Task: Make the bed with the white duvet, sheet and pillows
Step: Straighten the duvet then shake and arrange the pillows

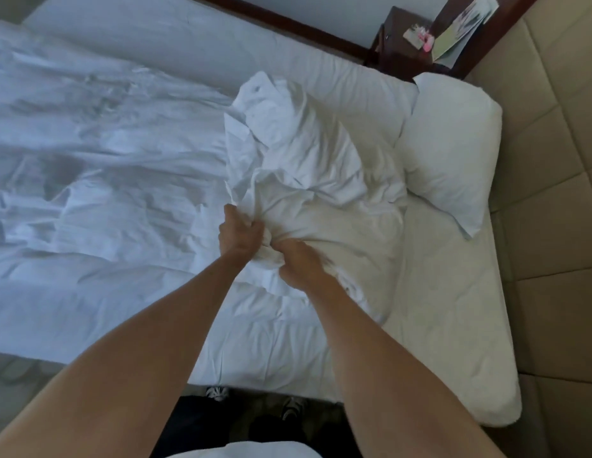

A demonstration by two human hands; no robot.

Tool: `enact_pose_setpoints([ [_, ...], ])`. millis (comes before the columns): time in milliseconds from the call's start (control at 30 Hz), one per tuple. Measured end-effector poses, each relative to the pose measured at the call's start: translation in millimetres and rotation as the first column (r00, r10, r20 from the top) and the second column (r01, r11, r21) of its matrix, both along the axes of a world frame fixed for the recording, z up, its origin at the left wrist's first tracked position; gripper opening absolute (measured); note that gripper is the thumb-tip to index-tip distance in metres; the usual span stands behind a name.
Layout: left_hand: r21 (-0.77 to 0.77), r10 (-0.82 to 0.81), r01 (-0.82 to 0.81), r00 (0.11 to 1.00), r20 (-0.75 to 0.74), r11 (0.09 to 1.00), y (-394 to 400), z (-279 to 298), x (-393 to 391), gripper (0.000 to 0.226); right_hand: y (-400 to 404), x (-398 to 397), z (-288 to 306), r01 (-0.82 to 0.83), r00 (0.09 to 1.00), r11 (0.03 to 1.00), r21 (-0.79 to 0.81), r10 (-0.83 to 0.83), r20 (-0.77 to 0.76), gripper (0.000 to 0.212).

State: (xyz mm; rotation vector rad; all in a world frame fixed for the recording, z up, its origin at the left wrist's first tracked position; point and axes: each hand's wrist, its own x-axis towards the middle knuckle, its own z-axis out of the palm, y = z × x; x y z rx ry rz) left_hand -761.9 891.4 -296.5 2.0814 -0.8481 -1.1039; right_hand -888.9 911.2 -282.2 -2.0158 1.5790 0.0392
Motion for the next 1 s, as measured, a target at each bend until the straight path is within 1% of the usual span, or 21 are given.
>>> enact_pose_setpoints([
  [67,-0.004,0.164,-0.164,0.986,0.042,0.986,0.5,-1.4,9.5,0.038,2.6,20.2,-8.2,-0.009,0.999,1.0,0.004,0.009,0.041,0.027],
  [100,0.031,0.193,-0.195,0.98,0.055,0.98,1.0,-6.9,15.1,0.038,3.9,26.6,-13.7,-0.029,0.998,0.999,0.014,0.028,0.052,0.025],
  [133,0.093,0.18,-0.185,0.982,0.058,0.978,1.9,-13.7,20.7,0.04,5.9,29.6,-20.1,-0.051,0.997,0.998,0.038,0.049,0.055,0.028],
  [200,0.217,0.119,-0.129,0.991,0.056,0.968,4.0,-28.3,27.5,0.047,12.7,26.3,-33.8,-0.082,0.996,0.987,0.138,0.078,0.032,0.048],
  [233,0.255,0.076,-0.095,0.993,0.085,0.962,5.0,-33.3,27.2,0.054,16.0,21.8,-39.7,-0.062,0.998,0.979,0.195,0.057,0.031,0.054],
  [267,0.267,0.005,-0.046,0.988,0.151,0.963,6.2,-35.2,24.1,0.063,18.4,17.0,-44.2,-0.013,0.999,0.971,0.239,0.001,0.051,0.054],
  [333,0.224,-0.166,0.097,0.935,0.312,0.97,7.7,-35.9,13.9,0.081,18.7,7.9,-46.1,0.1,0.982,0.963,0.249,-0.135,0.13,0.04],
  [367,0.182,-0.228,0.172,0.908,0.352,0.968,6.3,-36.8,8.2,0.083,16.0,2.7,-45.2,0.153,0.97,0.968,0.201,-0.186,0.157,0.031],
  [400,0.156,-0.274,0.232,0.891,0.361,0.96,3.8,-37.3,3.0,0.08,10.8,-3.9,-45.1,0.194,0.965,0.974,0.118,-0.211,0.156,0.026],
  [467,0.166,-0.333,0.292,0.872,0.358,0.942,-3.0,-40.7,-3.8,0.071,0.1,-21.6,-44.2,0.228,0.972,0.971,-0.065,-0.223,0.072,0.032],
  [500,0.184,-0.359,0.311,0.855,0.373,0.932,-6.8,-42.5,-5.2,0.064,-4.7,-31.9,-45.2,0.238,0.971,0.965,-0.11,-0.239,0.007,0.038],
  [533,0.196,-0.384,0.331,0.831,0.403,0.923,-9.4,-43.8,-5.2,0.055,-8.2,-41.9,-46.0,0.244,0.966,0.963,-0.112,-0.252,-0.058,0.043],
  [567,0.209,-0.403,0.346,0.809,0.427,0.915,-9.9,-44.6,-3.9,0.045,-10.2,-50.9,-48.7,0.243,0.961,0.967,-0.075,-0.251,-0.117,0.046],
  [600,0.232,-0.417,0.349,0.801,0.429,0.908,-7.8,-45.2,-1.8,0.037,-11.0,-57.8,-53.9,0.225,0.958,0.974,-0.023,-0.225,-0.176,0.043],
  [667,0.315,-0.426,0.32,0.825,0.37,0.893,2.6,-43.7,1.2,0.032,-7.7,-63.0,-67.6,0.147,0.948,0.987,0.067,-0.121,-0.293,0.026],
  [700,0.369,-0.424,0.296,0.841,0.336,0.881,8.8,-41.8,0.3,0.033,-4.3,-61.4,-73.3,0.123,0.944,0.986,0.115,-0.08,-0.321,0.024],
  [767,0.461,-0.426,0.264,0.855,0.295,0.847,18.4,-36.4,-5.7,0.034,3.2,-53.9,-80.1,0.103,0.96,0.956,0.275,-0.023,-0.28,0.028],
  [833,0.511,-0.437,0.251,0.854,0.282,0.822,20.8,-32.5,-9.3,0.039,8.0,-43.8,-85.6,0.062,0.987,0.921,0.385,0.0,-0.16,0.028],
  [900,0.512,-0.427,0.234,0.853,0.299,0.826,18.0,-28.0,-9.8,0.039,5.9,-40.5,-85.1,0.042,0.999,0.92,0.39,-0.027,-0.045,0.023],
  [933,0.483,-0.414,0.222,0.845,0.338,0.847,15.5,-26.1,-10.4,0.037,1.5,-43.5,-84.2,0.061,0.997,0.926,0.373,-0.07,0.011,0.02],
  [1000,0.336,-0.381,0.236,0.79,0.48,0.912,9.7,-22.4,-19.1,0.042,-11.0,-57.8,-79.9,0.124,0.985,0.939,0.321,-0.156,0.076,0.018],
])
